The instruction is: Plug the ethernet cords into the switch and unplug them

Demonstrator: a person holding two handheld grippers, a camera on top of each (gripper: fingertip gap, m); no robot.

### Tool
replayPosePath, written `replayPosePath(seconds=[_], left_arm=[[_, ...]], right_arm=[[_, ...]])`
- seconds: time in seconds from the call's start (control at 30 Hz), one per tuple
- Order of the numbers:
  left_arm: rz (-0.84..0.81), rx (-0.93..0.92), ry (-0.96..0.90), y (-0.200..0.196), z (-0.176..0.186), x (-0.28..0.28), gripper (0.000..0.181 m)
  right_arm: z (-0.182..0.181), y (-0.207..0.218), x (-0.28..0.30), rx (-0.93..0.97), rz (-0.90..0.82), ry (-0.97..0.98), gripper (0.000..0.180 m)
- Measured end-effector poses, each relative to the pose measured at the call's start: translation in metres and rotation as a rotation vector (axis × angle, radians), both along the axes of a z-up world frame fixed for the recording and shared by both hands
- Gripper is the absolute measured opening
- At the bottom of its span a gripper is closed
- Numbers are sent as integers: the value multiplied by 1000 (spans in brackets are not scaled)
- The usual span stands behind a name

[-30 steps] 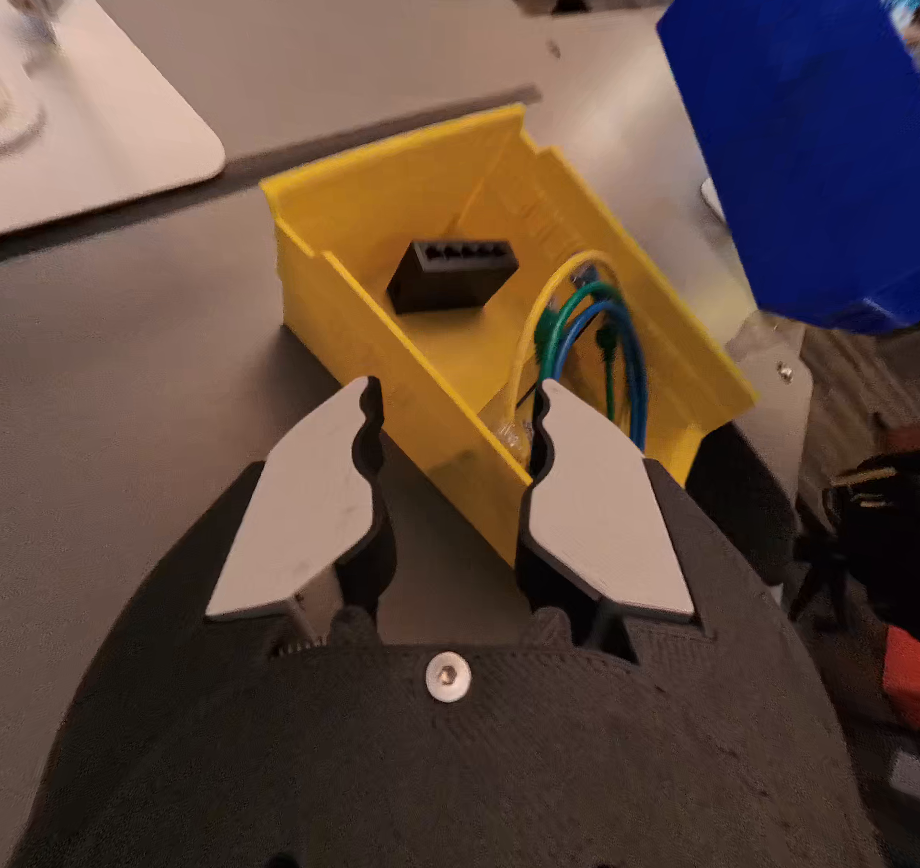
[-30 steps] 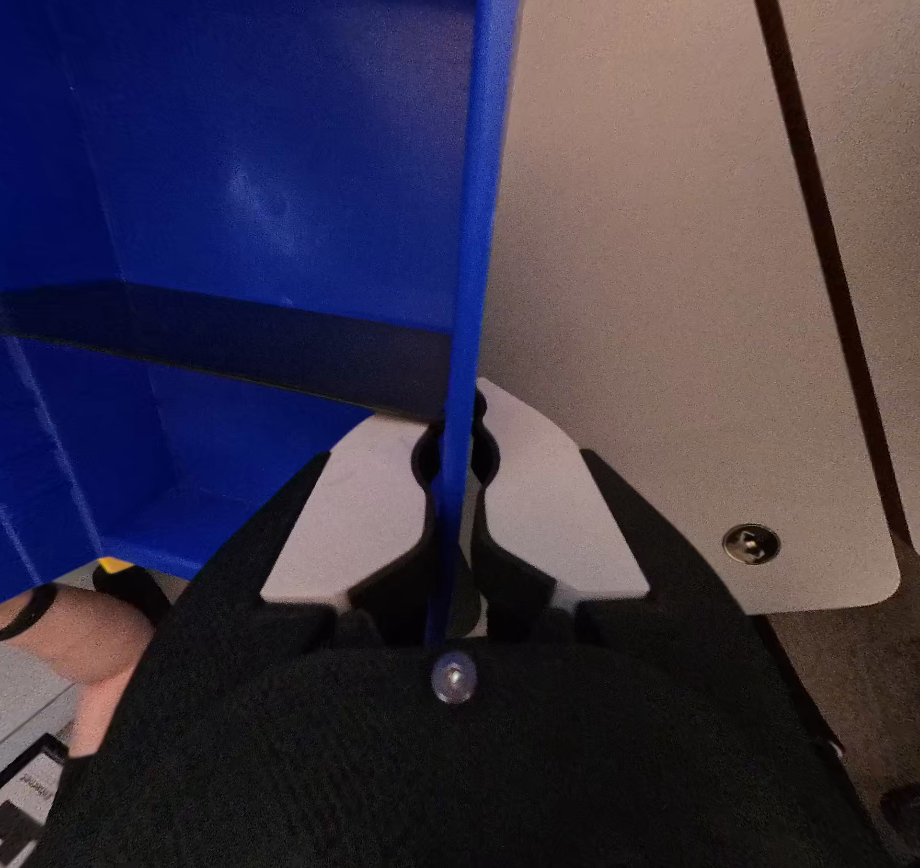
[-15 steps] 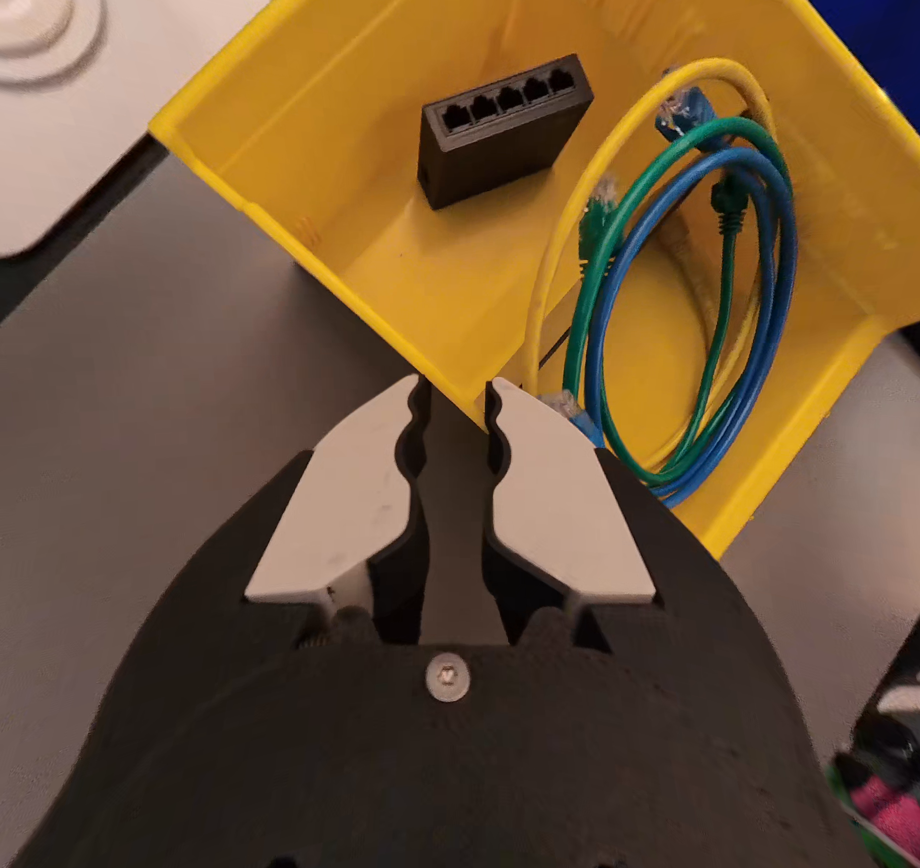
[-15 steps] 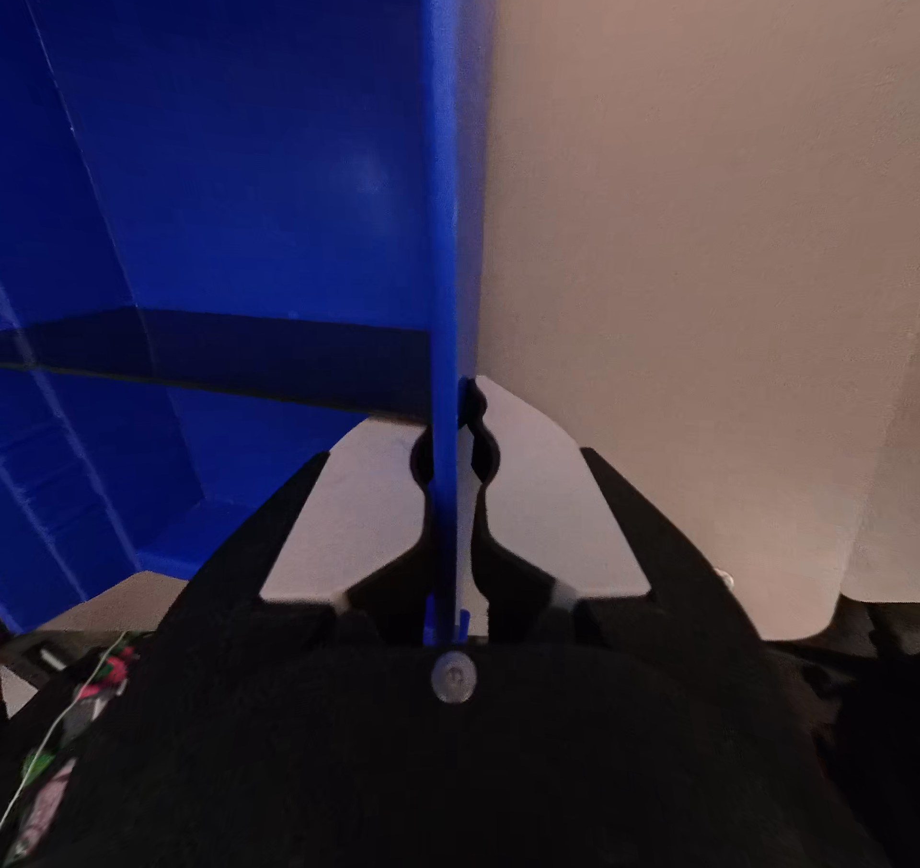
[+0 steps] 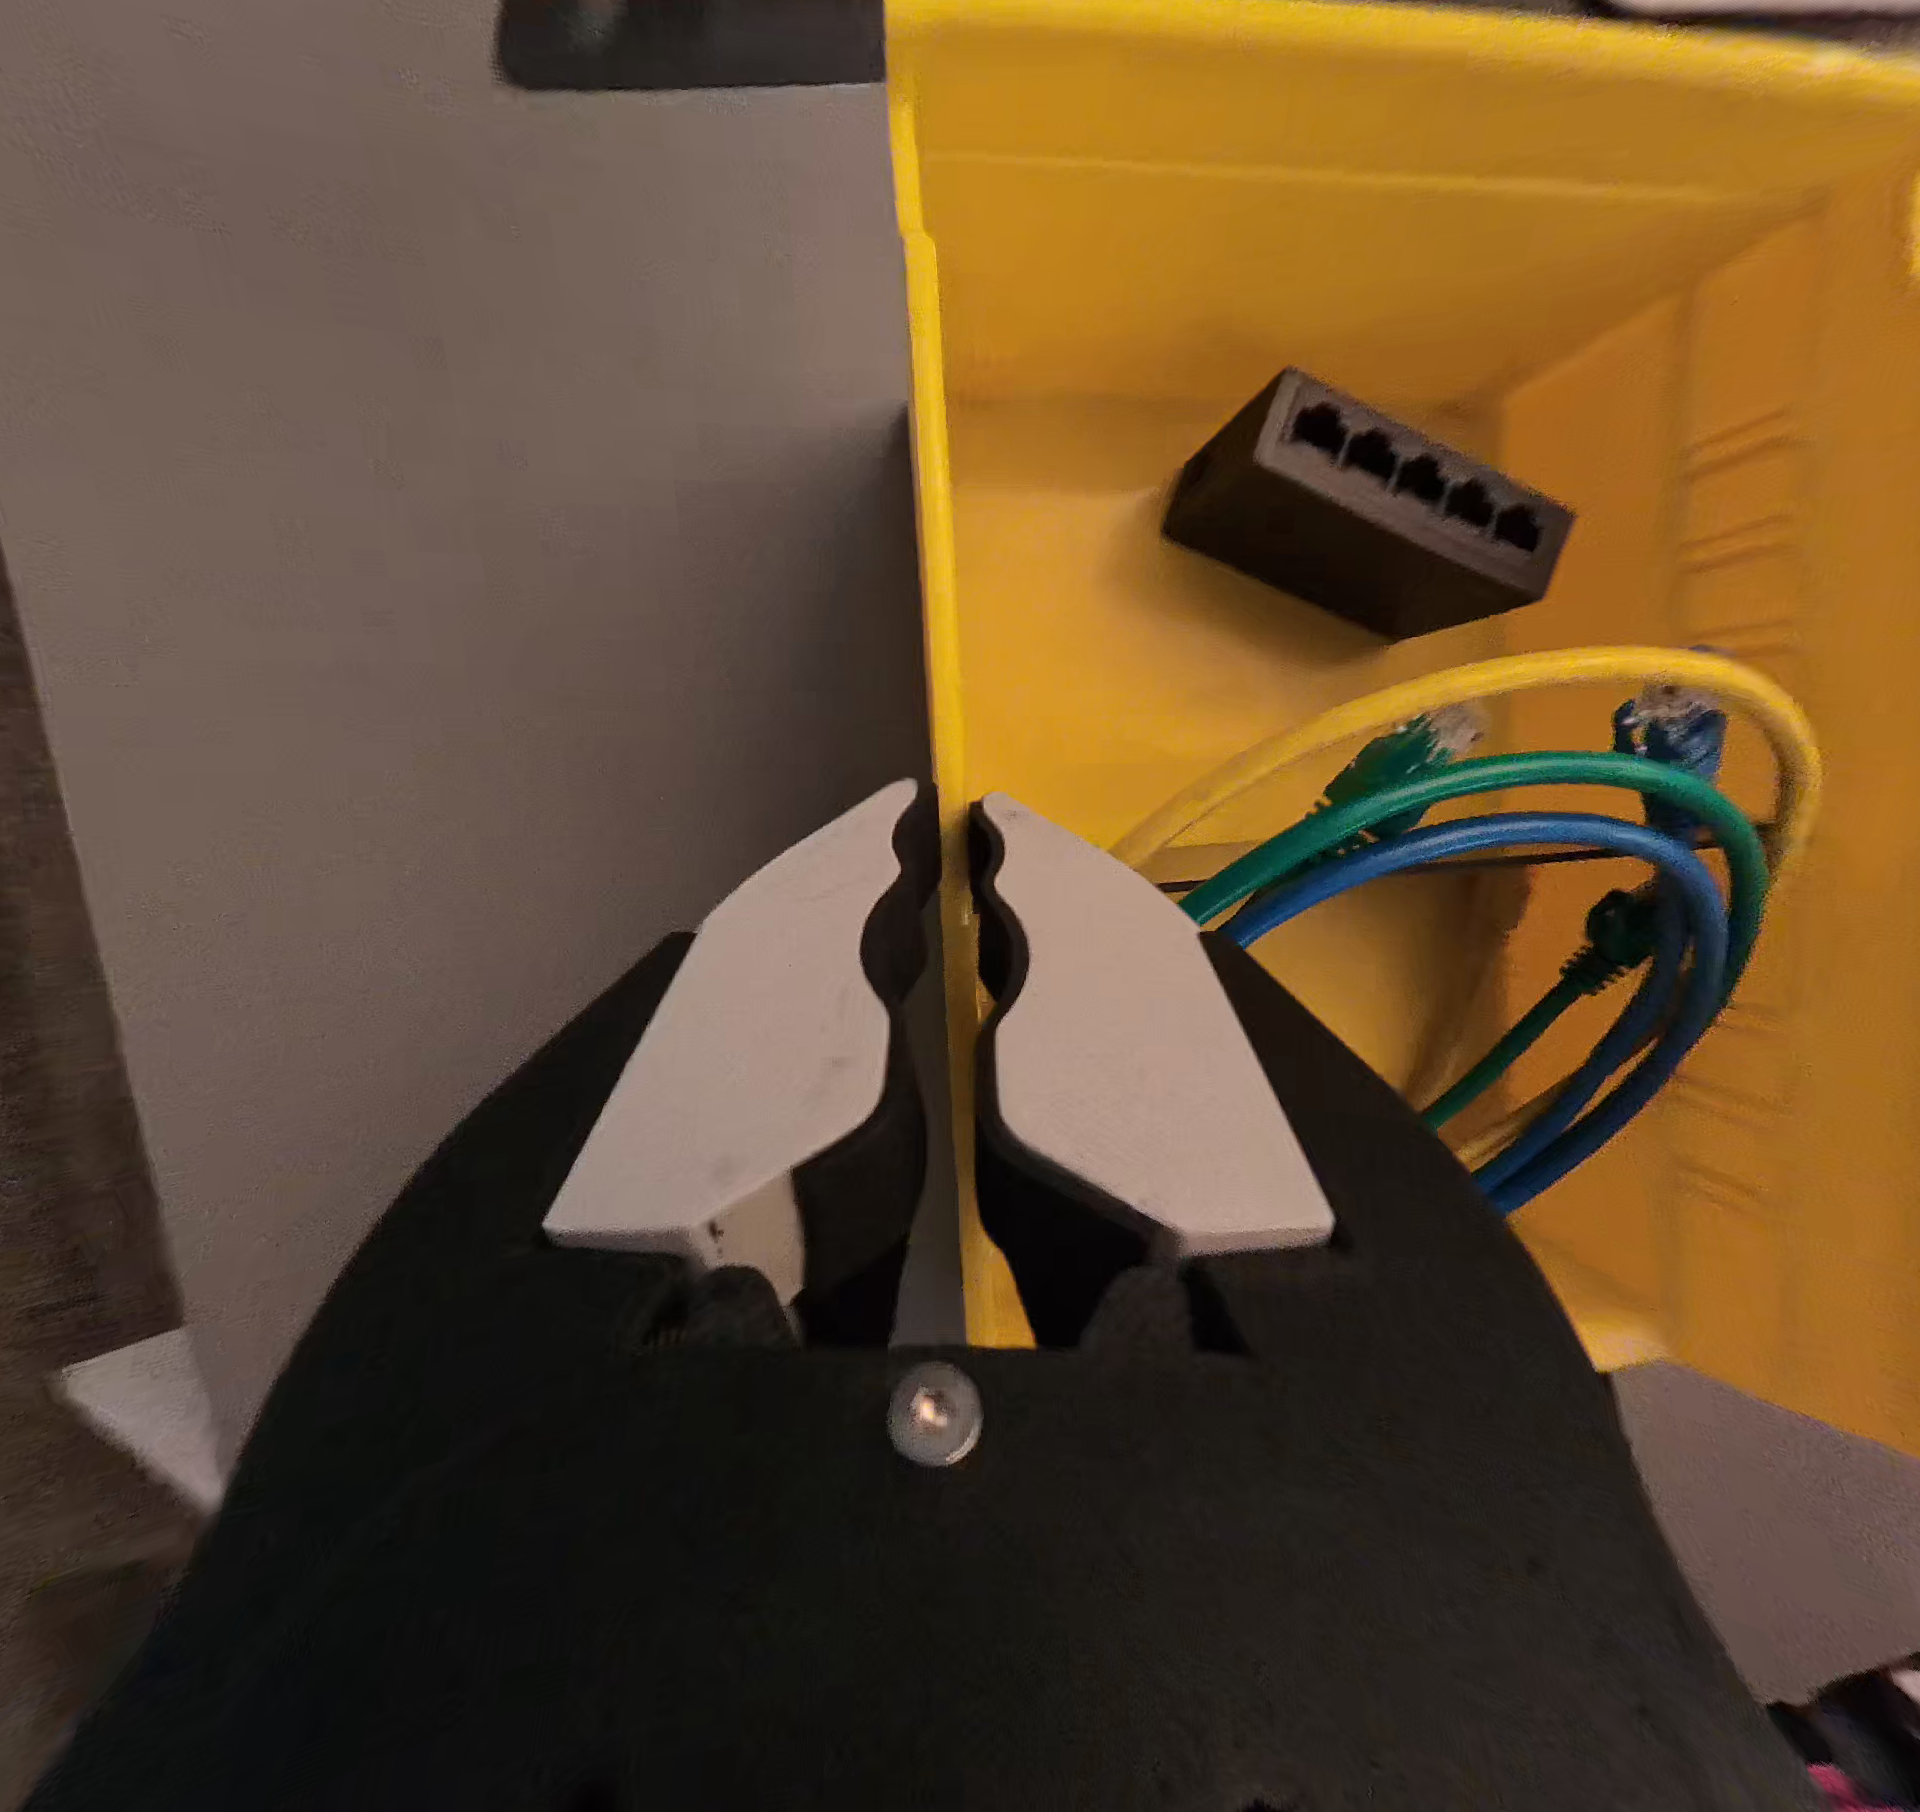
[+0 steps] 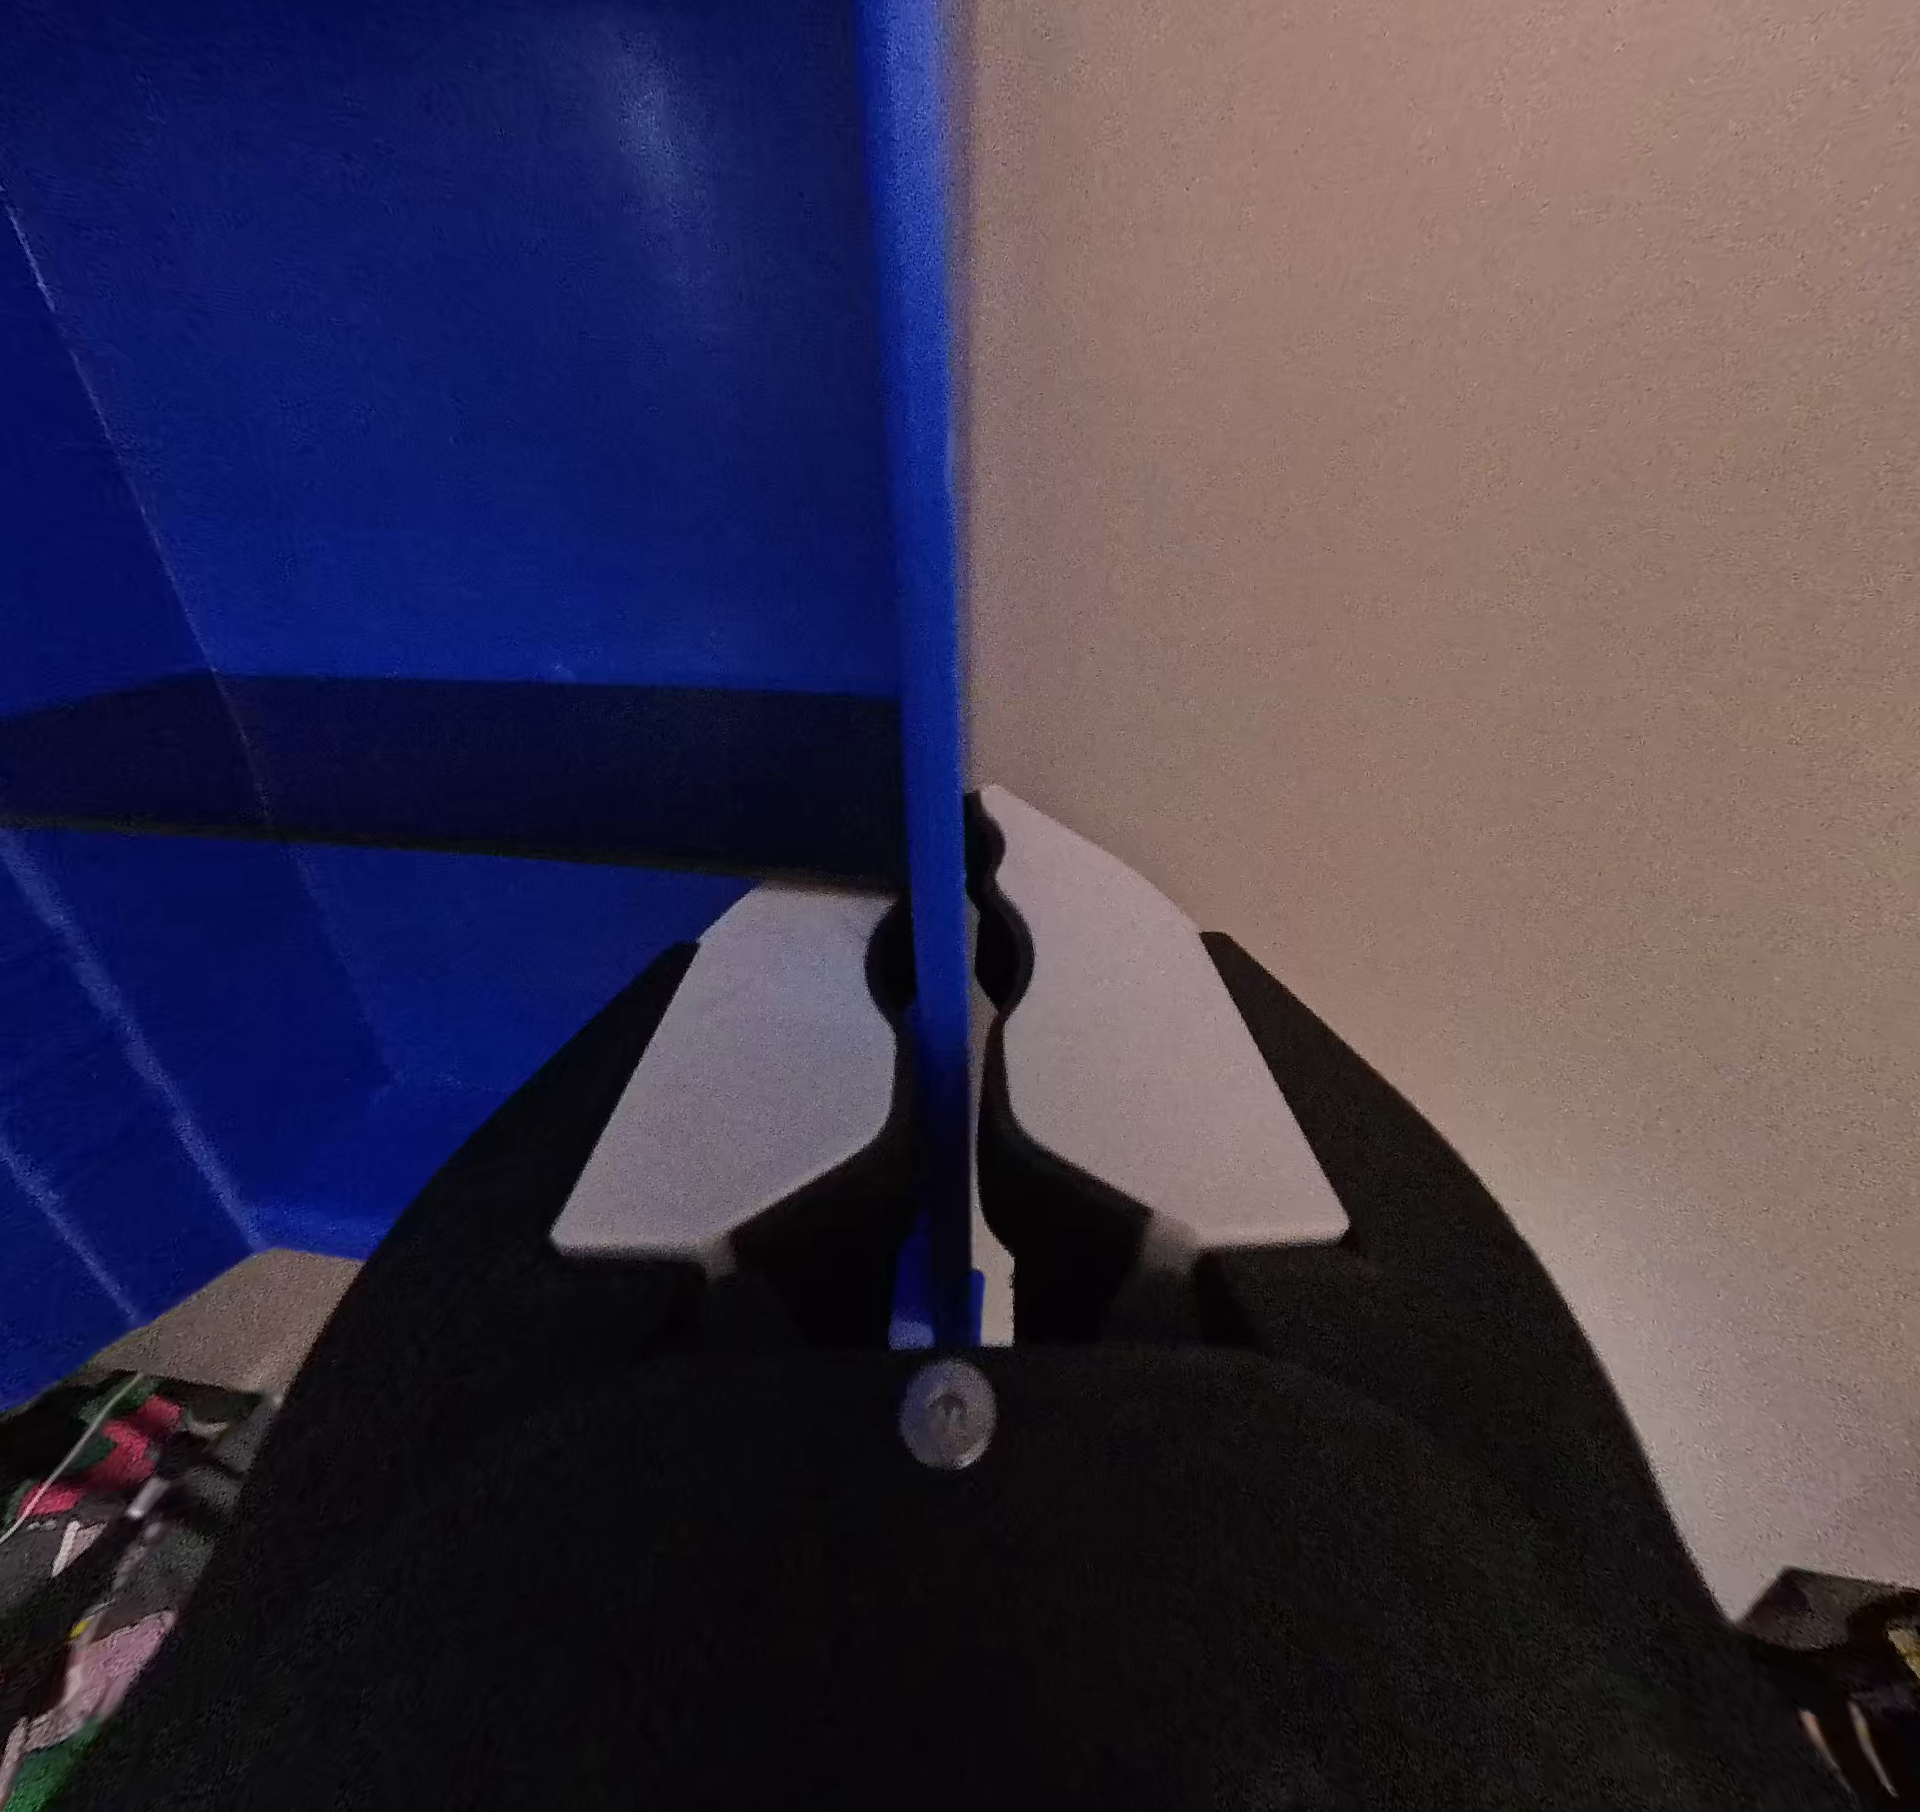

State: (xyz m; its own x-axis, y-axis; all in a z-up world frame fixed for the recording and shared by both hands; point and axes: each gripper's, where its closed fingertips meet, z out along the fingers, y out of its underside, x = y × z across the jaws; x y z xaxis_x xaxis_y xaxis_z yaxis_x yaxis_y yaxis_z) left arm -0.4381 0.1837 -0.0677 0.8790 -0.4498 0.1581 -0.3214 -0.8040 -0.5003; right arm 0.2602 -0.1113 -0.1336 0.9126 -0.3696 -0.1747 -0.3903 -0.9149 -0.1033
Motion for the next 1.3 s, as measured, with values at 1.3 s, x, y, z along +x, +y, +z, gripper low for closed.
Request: replayPosePath(seconds=[1.3], left_arm=[[214, 305, -197, 1, 80, -49, 14]], right_arm=[[35, -24, 75, 156, -9, -268, 53]])
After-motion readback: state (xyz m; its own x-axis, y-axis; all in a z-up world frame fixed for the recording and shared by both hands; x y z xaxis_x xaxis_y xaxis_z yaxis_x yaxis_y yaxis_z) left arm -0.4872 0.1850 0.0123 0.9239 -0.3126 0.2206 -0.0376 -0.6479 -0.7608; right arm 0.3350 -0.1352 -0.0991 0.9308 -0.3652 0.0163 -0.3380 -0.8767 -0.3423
